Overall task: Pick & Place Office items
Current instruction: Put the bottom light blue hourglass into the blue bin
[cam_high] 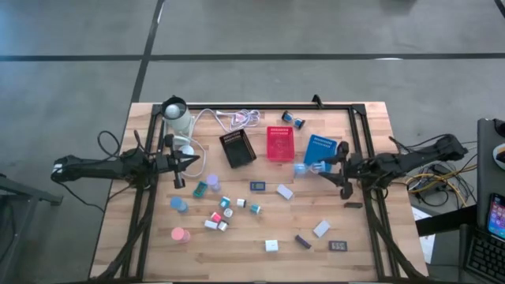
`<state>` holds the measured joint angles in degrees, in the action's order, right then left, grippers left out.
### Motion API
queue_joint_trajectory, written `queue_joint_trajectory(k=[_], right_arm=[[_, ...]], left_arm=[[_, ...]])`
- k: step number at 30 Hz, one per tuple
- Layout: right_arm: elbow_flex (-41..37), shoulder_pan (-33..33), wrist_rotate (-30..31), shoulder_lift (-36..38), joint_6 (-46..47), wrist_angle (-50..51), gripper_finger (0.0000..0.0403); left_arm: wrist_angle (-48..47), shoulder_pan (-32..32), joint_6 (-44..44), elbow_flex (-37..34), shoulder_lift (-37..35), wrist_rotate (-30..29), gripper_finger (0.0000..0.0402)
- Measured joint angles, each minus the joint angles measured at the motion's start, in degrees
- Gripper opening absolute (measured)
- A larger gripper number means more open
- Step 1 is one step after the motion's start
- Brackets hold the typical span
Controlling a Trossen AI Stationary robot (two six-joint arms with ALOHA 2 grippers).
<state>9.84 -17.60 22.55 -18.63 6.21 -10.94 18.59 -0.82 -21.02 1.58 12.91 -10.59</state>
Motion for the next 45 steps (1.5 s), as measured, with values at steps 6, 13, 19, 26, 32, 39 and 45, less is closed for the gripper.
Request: queue_joint_trajectory(k=[6,13,19,26,32,39,45], right_arm=[[15.1,0.0,2.1,-4.6,2.4,18.8,0.0203],[33.4,0.0,4.9,-14.6,7.6,39.6,0.0203],[47.5,0.1,7.6,-24.6,15.0,58.5,0.0203],[60.0,1.8,7.6,-34.8,23.6,78.5,0.0203],[66.3,5.4,4.9,-40.4,27.9,89.6,0.0203],[67.8,11.7,-1.8,-44.4,23.7,90.7,0.0203],[66.9,18.3,-5.4,-47.8,19.3,90.6,0.0203]], left_arm=[[0.0,0.0,0.0,0.0,0.0,0.0,0.0014],[0.0,0.0,0.0,0.0,0.0,0.0,0.0014],[0.0,0.0,0.0,0.0,0.0,0.0,0.0014],[0.0,0.0,0.1,0.0,0.0,0.0,0.0014],[0.0,0.0,0.2,0.0,0.0,0.0,0.0014],[0.0,0.0,0.2,0.0,0.0,0.0,0.0014],[0.0,0.0,0.2,0.0,0.0,0.0,0.0014]])
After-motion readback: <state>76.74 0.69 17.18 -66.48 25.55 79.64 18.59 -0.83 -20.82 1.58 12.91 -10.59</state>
